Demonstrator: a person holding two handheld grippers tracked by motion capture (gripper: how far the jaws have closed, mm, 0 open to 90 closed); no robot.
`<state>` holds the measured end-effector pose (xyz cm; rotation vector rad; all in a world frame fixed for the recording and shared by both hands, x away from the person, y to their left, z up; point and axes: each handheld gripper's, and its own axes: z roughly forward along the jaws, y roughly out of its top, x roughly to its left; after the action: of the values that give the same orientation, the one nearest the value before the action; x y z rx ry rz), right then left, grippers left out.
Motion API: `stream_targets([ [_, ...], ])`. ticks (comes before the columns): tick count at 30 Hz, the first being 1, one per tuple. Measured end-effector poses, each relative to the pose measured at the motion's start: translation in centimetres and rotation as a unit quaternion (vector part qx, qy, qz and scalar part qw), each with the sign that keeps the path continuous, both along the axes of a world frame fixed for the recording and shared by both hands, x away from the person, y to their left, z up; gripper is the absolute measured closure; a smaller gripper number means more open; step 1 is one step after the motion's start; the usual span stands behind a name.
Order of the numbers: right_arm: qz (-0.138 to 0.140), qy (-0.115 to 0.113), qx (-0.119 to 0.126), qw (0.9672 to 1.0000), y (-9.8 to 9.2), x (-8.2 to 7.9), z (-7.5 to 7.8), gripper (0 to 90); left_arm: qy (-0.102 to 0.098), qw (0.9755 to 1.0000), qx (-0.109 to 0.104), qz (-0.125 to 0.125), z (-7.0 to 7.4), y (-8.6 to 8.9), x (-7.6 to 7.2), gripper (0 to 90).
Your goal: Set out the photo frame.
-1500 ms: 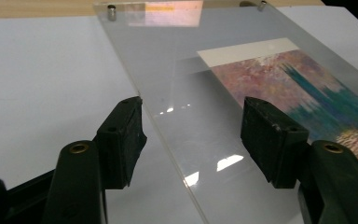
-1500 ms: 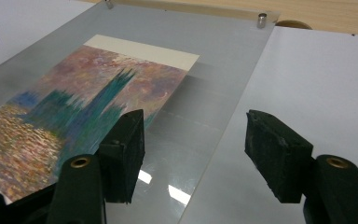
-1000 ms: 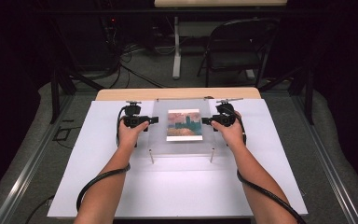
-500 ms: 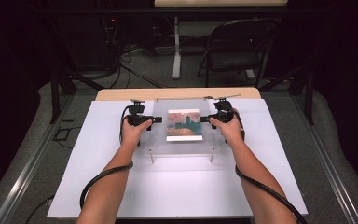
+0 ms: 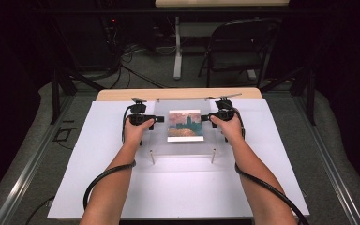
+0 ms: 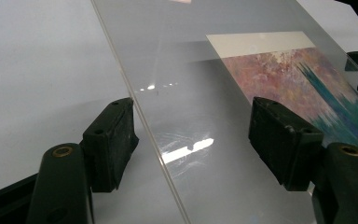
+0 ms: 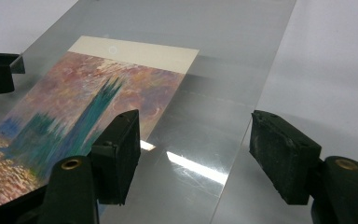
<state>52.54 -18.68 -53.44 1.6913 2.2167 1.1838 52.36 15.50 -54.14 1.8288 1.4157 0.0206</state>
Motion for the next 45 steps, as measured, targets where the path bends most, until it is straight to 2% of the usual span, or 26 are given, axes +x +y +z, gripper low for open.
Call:
stream_targets([
  [3,-0.002,-0.002,0.002,1.0,0.07,0.09,-0.06,32.2,0.002,1.0,-0.005,0.001,-0.1,0.05,0.07,31.0],
  [5,-0.002,0.005,0.005,1.0,0.08,0.13,-0.12,31.0,0.003,0.9999,-0.009,0.003,-0.23,0.04,0.12,30.2],
  [6,-0.002,0.008,0.009,0.9999,0.03,0.14,-0.15,30.9,0.011,0.9997,-0.022,0.002,-0.38,0.04,0.14,30.3],
  [7,-0.003,0.011,0.012,0.9999,-0.02,0.14,-0.21,30.8,0.011,0.9996,-0.026,0.004,-0.47,-0.04,0.15,30.2],
  [16,0.003,0.031,0.046,0.9985,-0.32,0.23,-0.69,29.6,0.018,0.9993,-0.032,0.004,-0.54,-0.1,0.1,29.6],
  [25,0.001,0.029,0.043,0.9986,-0.09,0.23,-0.7,28.2,0.024,0.9989,-0.039,0.001,-0.56,-0.01,0.04,29.8],
  [31,0.0,0.029,0.04,0.9988,-0.05,0.17,-0.6,28.2,0.031,0.9987,-0.039,0.008,-0.37,0.01,-0.01,31.7],
  [42,-0.002,0.018,0.038,0.9991,-0.01,-0.15,-0.44,28.2,0.03,0.9983,-0.049,0.011,-0.24,0.29,-0.04,35.7],
  [45,0.003,0.013,0.032,0.9994,-0.07,-0.28,-0.17,28.2,0.03,0.9983,-0.049,0.01,0.03,0.28,-0.07,36.0],
])
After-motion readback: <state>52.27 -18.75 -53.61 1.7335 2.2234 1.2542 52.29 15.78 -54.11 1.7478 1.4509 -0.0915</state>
